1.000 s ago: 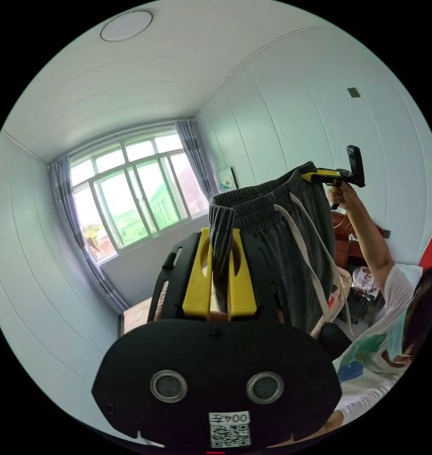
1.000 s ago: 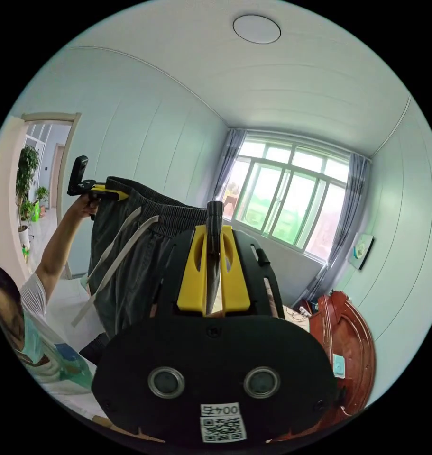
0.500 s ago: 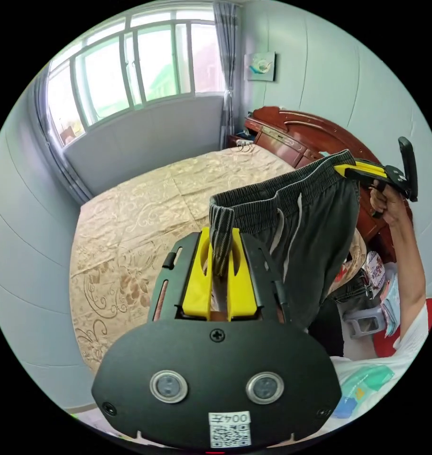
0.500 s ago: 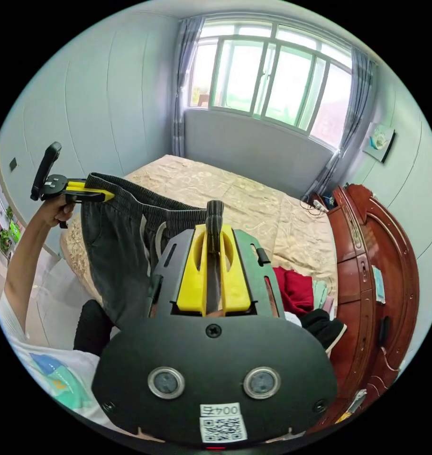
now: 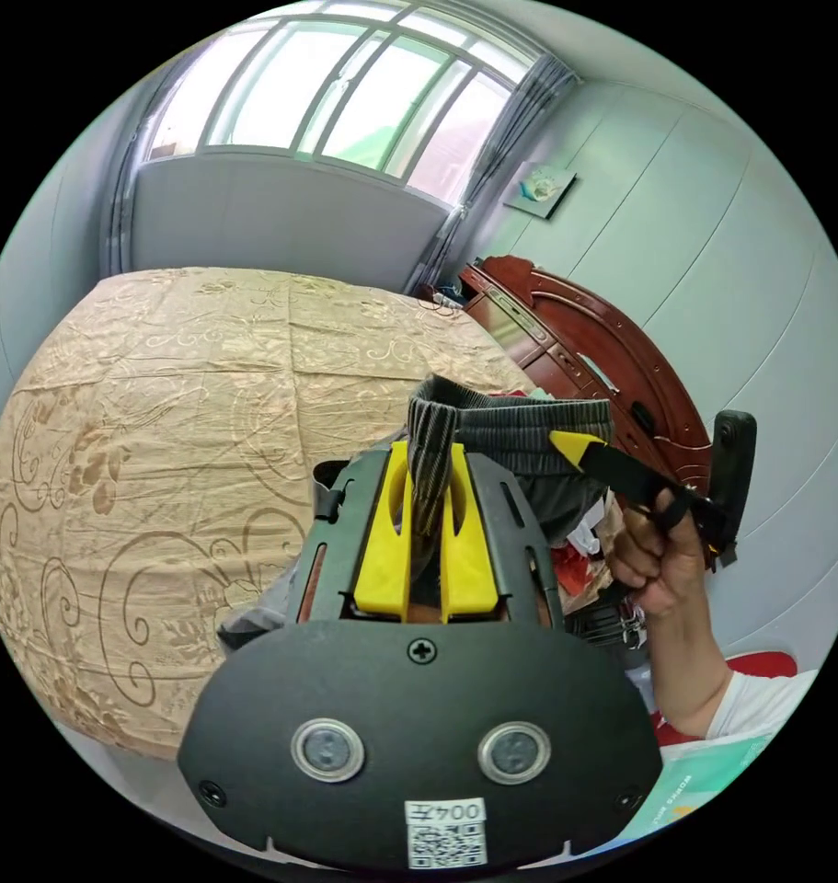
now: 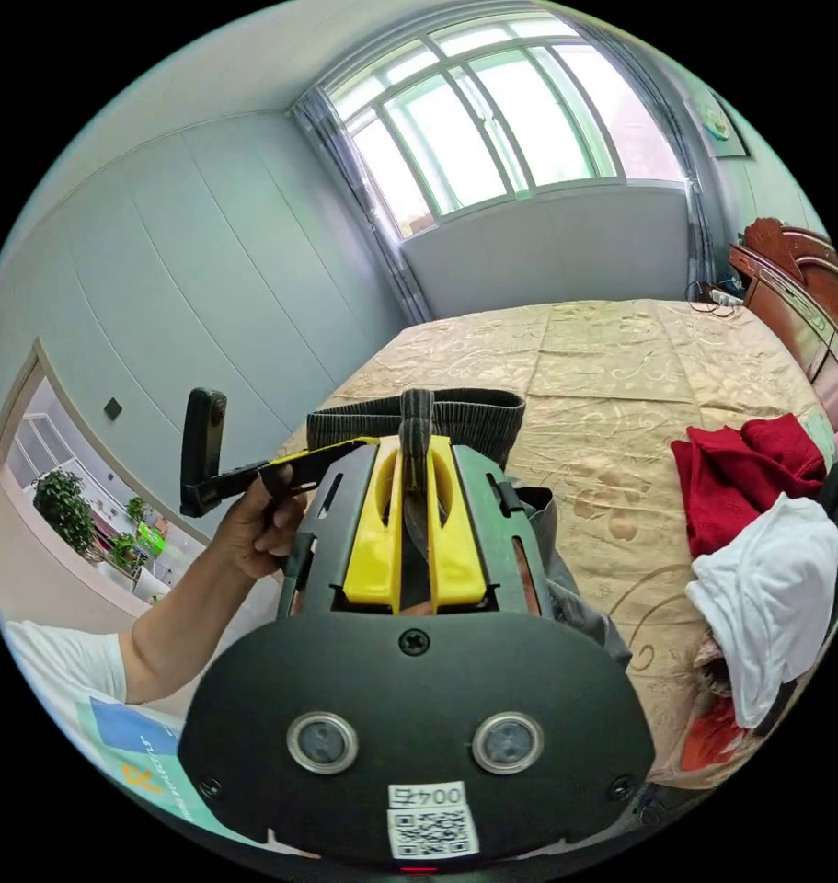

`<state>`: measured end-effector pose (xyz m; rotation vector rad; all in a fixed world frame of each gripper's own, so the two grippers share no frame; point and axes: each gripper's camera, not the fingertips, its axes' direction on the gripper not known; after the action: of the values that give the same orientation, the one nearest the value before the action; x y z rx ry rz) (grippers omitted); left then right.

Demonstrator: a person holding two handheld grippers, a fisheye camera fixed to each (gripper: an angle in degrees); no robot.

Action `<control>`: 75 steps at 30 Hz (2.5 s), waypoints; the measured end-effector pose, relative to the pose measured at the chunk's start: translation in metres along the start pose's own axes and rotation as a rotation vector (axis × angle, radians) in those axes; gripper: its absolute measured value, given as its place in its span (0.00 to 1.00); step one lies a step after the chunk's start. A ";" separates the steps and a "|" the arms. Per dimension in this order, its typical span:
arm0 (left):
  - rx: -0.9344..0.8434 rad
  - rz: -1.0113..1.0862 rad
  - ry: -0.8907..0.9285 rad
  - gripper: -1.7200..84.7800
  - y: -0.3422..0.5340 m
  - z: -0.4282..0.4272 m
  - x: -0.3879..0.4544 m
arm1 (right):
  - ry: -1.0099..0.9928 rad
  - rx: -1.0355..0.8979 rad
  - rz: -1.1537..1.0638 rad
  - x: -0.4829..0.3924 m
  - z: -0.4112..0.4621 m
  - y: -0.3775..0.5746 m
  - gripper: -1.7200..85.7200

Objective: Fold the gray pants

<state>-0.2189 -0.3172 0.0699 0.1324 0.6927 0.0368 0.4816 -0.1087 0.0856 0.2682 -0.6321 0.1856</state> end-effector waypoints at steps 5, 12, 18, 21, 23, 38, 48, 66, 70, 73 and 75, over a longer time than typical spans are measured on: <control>0.005 -0.034 0.096 0.04 0.032 0.034 -0.013 | -0.104 0.009 0.078 0.006 0.045 0.028 0.07; 0.010 -0.024 0.335 0.06 0.061 0.073 -0.064 | -0.337 0.003 0.193 0.024 0.101 0.050 0.08; 0.044 -0.042 0.431 0.11 0.081 0.102 -0.093 | -0.443 0.020 0.299 0.031 0.143 0.060 0.08; 0.067 -0.046 0.575 0.16 0.089 0.117 -0.105 | -0.474 0.004 0.319 0.024 0.164 0.060 0.08; 0.060 -0.042 0.602 0.18 0.094 0.128 -0.109 | -0.479 -0.014 0.324 0.015 0.179 0.060 0.08; 0.049 -0.515 0.583 0.13 0.195 0.238 -0.221 | -0.312 -0.188 0.255 -0.080 0.325 0.067 0.08; 0.077 -0.707 0.713 0.17 0.261 0.255 -0.292 | -0.152 -0.340 -0.058 -0.239 0.395 0.040 0.08; 0.017 -0.723 0.758 0.20 0.288 0.259 -0.254 | 0.208 -0.315 -0.291 -0.435 0.382 0.015 0.20; -0.003 -0.681 0.726 0.21 0.285 0.254 -0.234 | 0.265 -0.290 -0.280 -0.451 0.377 0.008 0.17; 0.037 -0.660 0.749 0.22 0.287 0.246 -0.222 | 0.225 -0.282 -0.239 -0.447 0.361 -0.006 0.12; 0.078 -0.600 0.788 0.22 0.287 0.237 -0.213 | 0.122 -0.316 -0.135 -0.424 0.348 -0.026 0.10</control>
<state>-0.2280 -0.0757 0.4241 -0.0276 1.4980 -0.5396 -0.0409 -0.2765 0.0934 -0.0060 -0.5109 -0.0285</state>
